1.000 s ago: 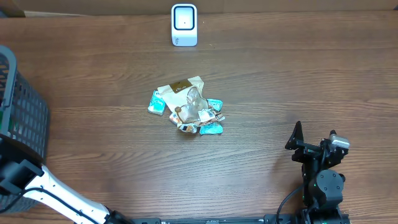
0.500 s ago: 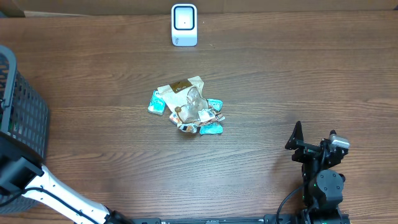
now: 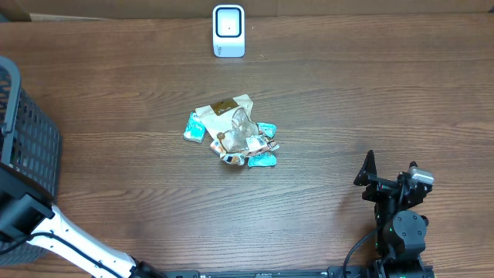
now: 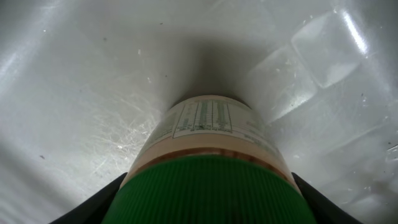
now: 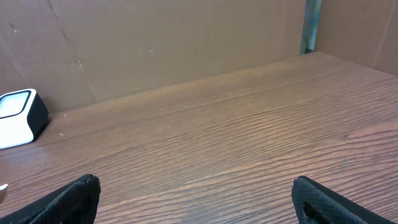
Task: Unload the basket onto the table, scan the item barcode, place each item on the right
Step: 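Lower the left gripper into the basket and grasp the green-lidded jar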
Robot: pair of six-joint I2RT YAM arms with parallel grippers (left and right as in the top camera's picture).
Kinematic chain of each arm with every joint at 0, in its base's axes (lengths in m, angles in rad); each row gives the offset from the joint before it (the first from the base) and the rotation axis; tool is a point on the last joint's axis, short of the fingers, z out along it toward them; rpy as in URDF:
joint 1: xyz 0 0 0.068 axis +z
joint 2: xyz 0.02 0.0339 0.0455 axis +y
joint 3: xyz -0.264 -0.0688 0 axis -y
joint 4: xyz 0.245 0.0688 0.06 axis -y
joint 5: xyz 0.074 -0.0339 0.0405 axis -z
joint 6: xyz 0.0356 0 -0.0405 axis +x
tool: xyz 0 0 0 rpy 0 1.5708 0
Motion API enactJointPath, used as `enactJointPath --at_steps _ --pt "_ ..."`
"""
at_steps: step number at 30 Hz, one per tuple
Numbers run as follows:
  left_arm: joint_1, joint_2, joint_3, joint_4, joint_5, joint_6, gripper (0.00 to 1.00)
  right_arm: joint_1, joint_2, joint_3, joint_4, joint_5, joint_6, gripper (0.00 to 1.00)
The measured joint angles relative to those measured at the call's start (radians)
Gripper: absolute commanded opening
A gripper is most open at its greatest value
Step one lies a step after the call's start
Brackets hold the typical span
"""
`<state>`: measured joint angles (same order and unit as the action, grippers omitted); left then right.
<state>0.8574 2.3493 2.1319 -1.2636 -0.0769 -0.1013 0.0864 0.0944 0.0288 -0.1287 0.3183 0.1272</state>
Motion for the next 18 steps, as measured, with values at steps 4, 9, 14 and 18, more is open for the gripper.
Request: enactJointPath --at_steps 4,9,14,18 --pt "0.0 0.0 0.0 -0.006 -0.002 -0.003 0.48 0.0 0.0 0.0 0.0 0.0 0.0 1.0" --pt "0.0 0.0 0.012 -0.055 -0.002 -0.009 0.43 0.0 0.0 0.0 0.0 0.0 0.0 1.0" --pt "0.0 0.009 0.117 -0.149 -0.002 -0.042 0.39 0.0 0.0 0.0 0.0 0.0 0.0 1.0" --pt "0.0 0.009 0.259 -0.244 -0.002 -0.074 0.39 0.0 0.0 0.0 0.0 0.0 0.0 1.0"
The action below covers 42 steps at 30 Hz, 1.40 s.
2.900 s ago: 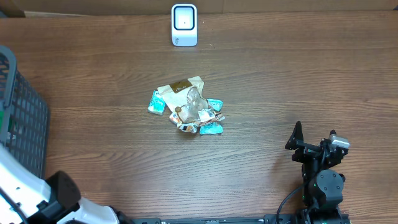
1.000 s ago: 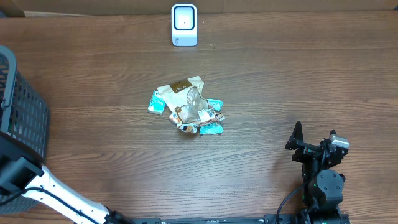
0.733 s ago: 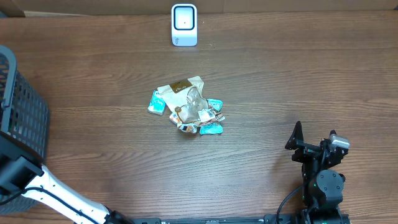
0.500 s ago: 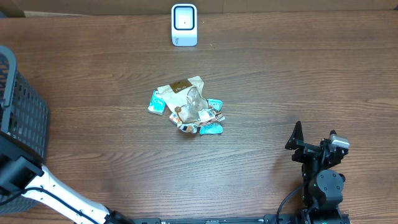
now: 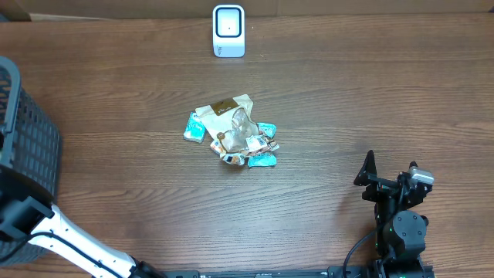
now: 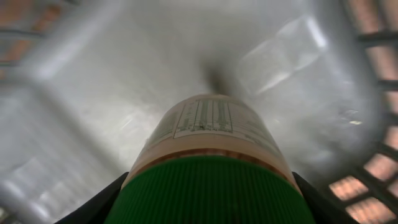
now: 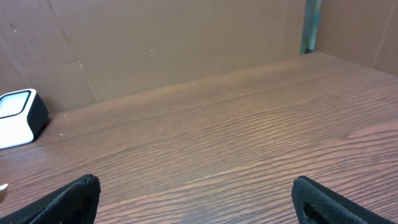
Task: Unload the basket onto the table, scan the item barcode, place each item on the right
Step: 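Lower the left gripper into the basket and grasp the green-lidded jar, then carry the jar left of the packs and set it down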
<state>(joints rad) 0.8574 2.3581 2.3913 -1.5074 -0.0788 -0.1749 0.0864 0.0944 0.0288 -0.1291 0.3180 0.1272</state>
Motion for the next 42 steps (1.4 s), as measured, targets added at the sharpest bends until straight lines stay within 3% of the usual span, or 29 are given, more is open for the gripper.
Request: enactJointPath --at_steps 8,15,20,25,32,38,42 --pt "0.0 0.0 0.367 -0.177 0.069 -0.074 0.37 0.0 0.0 0.0 0.0 0.0 0.0 1.0" --pt "-0.027 -0.109 0.571 -0.165 0.229 -0.093 0.38 0.0 0.0 0.0 0.001 0.0 0.0 1.0" --pt "-0.131 -0.297 0.636 -0.166 0.345 -0.108 0.39 0.0 0.0 0.0 0.0 0.0 0.0 1.0" --pt "-0.342 -0.45 0.666 -0.182 0.43 -0.098 0.4 0.0 0.0 0.0 0.0 0.0 0.0 1.0" --pt "-0.697 -0.464 0.613 -0.185 0.375 -0.076 0.38 0.0 0.0 0.0 0.001 0.0 0.0 1.0" --pt "-0.925 -0.454 0.359 -0.186 0.224 -0.069 0.4 0.0 0.0 0.0 0.0 0.0 0.0 1.0" --pt "-1.004 -0.449 0.145 -0.183 0.133 -0.08 0.41 0.0 0.0 0.0 0.0 0.0 0.0 1.0"
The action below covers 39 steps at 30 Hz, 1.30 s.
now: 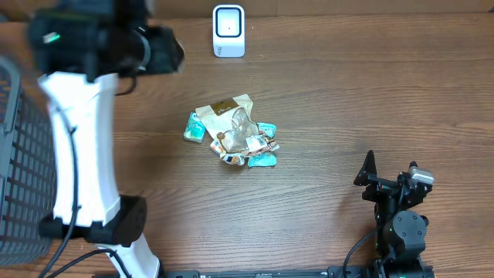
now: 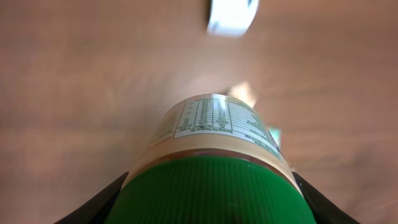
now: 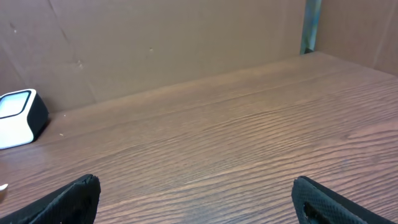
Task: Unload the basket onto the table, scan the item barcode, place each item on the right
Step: 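Carry the jar left of the packs and set it down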
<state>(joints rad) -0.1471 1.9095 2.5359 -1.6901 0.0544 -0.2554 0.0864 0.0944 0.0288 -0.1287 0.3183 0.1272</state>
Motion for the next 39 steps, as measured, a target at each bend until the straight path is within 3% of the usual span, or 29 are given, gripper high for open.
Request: enactJointPath --at_steps 8,19,32,36,39 --pt "-0.023 0.006 -0.446 0.05 -0.089 -0.021 0.4 0.0 0.0 0.0 0.0 0.0 0.0 1.0" --pt "-0.023 0.006 -0.921 0.354 -0.108 -0.036 0.4 0.0 0.0 0.0 0.0 0.0 0.0 1.0" --pt "-0.023 0.006 -1.155 0.556 -0.111 -0.079 0.43 0.0 0.0 0.0 0.0 0.0 0.0 1.0" --pt "-0.024 0.001 -1.213 0.606 -0.108 -0.091 0.59 0.0 0.001 0.0 0.0 0.0 0.0 1.0" --pt "-0.024 -0.005 -1.227 0.617 -0.107 -0.095 0.65 0.0 0.001 0.0 0.0 0.0 0.0 1.0"
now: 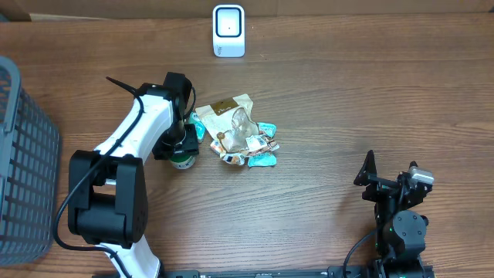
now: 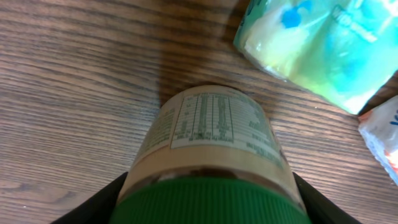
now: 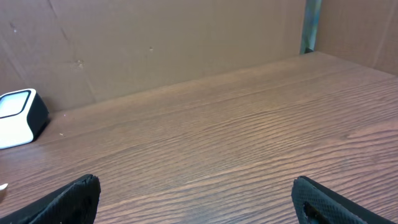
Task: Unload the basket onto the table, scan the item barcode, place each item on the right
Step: 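Carry the jar left of the packs and set it down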
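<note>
A jar with a green ribbed lid (image 2: pixel 208 199) and a pale nutrition label (image 2: pixel 208 121) is held in my left gripper (image 2: pixel 205 211), which is shut on it just below the lid. In the overhead view the jar (image 1: pixel 183 161) is down at the table, just left of the packet pile (image 1: pixel 235 135), under my left gripper (image 1: pixel 179 147). The white scanner (image 1: pixel 228 31) stands at the back edge, its window facing up. My right gripper (image 3: pixel 199 202) stands open and empty near the front right, also shown from overhead (image 1: pixel 386 185).
A dark mesh basket (image 1: pixel 27 154) fills the left edge. A teal packet (image 2: pixel 323 50) lies right beside the jar's base. The scanner (image 3: pixel 18 118) shows at far left in the right wrist view, with a cardboard wall (image 3: pixel 186 37) behind the table.
My left gripper, still shut on the jar, has come from high over the back-left of the table down to table level just left of the packet pile. The right arm has not moved.
My left gripper first held the jar low inside the basket, then higher with the basket walls in sight. After that it carried the jar over the table near the scanner. Now the jar is down beside the packets. The right gripper stayed open throughout.
</note>
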Robot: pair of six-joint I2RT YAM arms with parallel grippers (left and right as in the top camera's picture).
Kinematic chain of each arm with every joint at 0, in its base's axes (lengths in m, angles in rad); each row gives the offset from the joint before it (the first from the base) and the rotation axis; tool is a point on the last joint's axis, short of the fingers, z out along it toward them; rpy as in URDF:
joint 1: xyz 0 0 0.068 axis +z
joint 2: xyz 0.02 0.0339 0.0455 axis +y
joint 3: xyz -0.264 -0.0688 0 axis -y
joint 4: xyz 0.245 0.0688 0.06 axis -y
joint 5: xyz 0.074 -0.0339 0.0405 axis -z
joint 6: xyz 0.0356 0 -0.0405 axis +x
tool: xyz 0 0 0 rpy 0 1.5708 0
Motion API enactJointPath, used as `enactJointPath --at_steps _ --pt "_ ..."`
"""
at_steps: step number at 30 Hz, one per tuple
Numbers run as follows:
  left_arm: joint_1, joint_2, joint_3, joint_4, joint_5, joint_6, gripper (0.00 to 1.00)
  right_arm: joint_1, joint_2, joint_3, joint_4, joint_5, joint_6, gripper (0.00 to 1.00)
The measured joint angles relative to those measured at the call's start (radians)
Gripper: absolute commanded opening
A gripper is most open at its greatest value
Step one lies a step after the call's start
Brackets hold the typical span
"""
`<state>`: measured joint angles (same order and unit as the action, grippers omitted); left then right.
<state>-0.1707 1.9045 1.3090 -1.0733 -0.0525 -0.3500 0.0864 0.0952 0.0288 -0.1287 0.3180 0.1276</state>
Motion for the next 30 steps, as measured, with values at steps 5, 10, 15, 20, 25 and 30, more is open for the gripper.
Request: enactJointPath --at_steps 5,10,15,20,25,30 --pt "0.0 0.0 -0.004 0.001 -0.001 -0.011 0.66 0.0 0.0 0.0 0.0 0.0 -0.001 1.0" --pt "0.0 -0.001 0.044 -0.072 -0.002 -0.014 0.68 0.0 0.0 0.0 0.0 0.0 -0.001 1.0" --pt "0.001 -0.063 0.204 -0.145 -0.002 -0.005 0.77 0.0 0.0 0.0 0.0 0.0 -0.001 1.0" --pt "0.001 -0.188 0.377 -0.207 -0.005 0.04 0.89 0.0 0.0 0.0 0.0 0.0 0.0 1.0" --pt "0.002 -0.311 0.46 -0.243 0.015 0.129 0.91 0.0 0.0 0.0 0.0 0.0 0.0 1.0" --pt "0.028 -0.374 0.462 -0.275 0.095 0.223 0.88 0.0 0.0 0.0 0.0 0.0 0.0 1.0"
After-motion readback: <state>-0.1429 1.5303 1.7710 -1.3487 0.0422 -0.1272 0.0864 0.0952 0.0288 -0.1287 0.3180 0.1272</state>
